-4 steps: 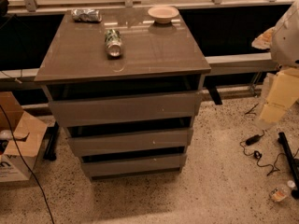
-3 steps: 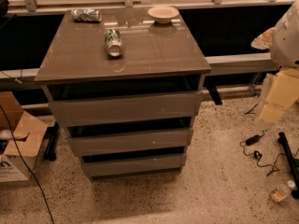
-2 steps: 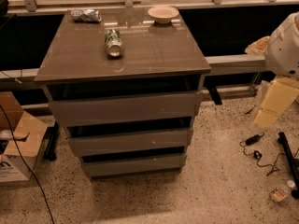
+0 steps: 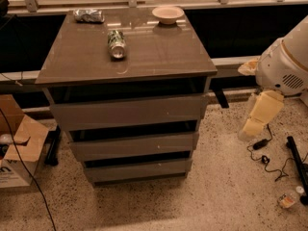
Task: Open middle drawer
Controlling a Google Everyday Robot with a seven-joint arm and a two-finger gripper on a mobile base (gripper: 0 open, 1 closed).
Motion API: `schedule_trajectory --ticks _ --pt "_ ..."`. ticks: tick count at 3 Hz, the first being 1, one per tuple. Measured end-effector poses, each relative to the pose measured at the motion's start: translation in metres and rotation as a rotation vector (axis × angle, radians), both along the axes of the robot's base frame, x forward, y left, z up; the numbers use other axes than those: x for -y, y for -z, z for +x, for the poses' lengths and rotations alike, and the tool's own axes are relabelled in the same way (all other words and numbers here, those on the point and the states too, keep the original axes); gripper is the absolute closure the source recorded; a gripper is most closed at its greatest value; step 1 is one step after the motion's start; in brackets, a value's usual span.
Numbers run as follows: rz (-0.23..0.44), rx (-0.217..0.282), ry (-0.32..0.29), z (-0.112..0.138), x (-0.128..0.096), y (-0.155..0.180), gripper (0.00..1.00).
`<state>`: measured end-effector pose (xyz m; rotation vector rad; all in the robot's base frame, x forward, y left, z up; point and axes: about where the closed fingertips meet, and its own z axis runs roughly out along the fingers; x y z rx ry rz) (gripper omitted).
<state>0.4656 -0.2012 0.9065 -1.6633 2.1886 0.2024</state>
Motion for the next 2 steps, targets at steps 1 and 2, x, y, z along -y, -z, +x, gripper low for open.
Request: schedule_trajectory --ticks 1,2 --pt "0.019 -0.028 0.004 0.000 -0.003 0.027 0.00" --pt "0.090 -0.047 -0.007 -0.001 -0.012 0.073 0.00"
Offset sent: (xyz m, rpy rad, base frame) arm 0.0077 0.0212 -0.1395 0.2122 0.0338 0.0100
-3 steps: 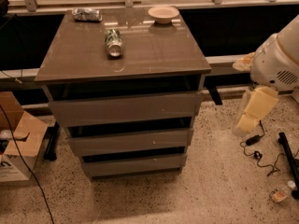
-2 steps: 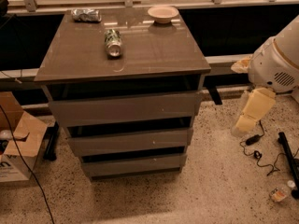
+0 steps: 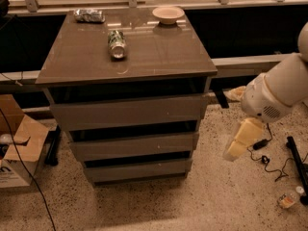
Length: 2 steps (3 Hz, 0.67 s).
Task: Open middle drawer
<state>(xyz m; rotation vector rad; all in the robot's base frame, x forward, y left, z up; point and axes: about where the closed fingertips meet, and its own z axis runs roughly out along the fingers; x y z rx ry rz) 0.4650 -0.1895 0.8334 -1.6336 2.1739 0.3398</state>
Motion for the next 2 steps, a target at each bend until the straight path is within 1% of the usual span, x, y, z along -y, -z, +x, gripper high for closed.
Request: schedule_trajectory --ticks 1,2 --pt "0.113 0.016 -0.008 0.010 -0.014 0.047 0.00" --pt "0.253 -0.025 0.031 0.033 -0.028 0.112 0.00"
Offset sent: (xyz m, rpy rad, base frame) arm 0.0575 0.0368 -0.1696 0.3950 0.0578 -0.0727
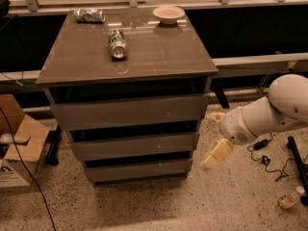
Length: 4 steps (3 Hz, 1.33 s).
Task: Open middle drawer
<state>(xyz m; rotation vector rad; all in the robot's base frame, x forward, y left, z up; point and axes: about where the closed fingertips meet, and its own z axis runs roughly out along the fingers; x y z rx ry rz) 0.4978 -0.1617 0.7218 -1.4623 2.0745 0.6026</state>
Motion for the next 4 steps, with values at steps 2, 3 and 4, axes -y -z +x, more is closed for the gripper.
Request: schedule_trajectory --ticks 2,3,4 --pt "0.034 0.008 0.055 0.010 -0.002 0.016 0.00" --pt "0.040 0.009 0.122 0.030 -0.010 0.045 0.00" --pt "0.072 0.018 0.142 0.048 -0.018 0.067 0.00"
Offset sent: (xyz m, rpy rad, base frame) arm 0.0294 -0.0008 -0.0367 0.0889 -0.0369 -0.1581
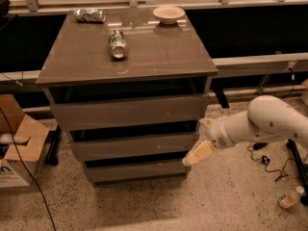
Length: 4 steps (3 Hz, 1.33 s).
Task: Open middle drawer
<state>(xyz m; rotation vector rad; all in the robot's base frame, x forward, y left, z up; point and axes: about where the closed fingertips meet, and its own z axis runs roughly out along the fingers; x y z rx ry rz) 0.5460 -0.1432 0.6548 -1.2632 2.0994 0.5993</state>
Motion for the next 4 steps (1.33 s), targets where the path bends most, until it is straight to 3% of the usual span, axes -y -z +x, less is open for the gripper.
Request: schedule_trajectory --ticks 1,3,4 --pt "0.053 0.004 0.014 0.011 -0.003 0.024 0.00" --pt "0.105 -0.030 -0.031 0.036 -0.030 0.090 0.00" --pt "0.129 -0.028 -0.051 0.094 -0.058 0.135 0.00"
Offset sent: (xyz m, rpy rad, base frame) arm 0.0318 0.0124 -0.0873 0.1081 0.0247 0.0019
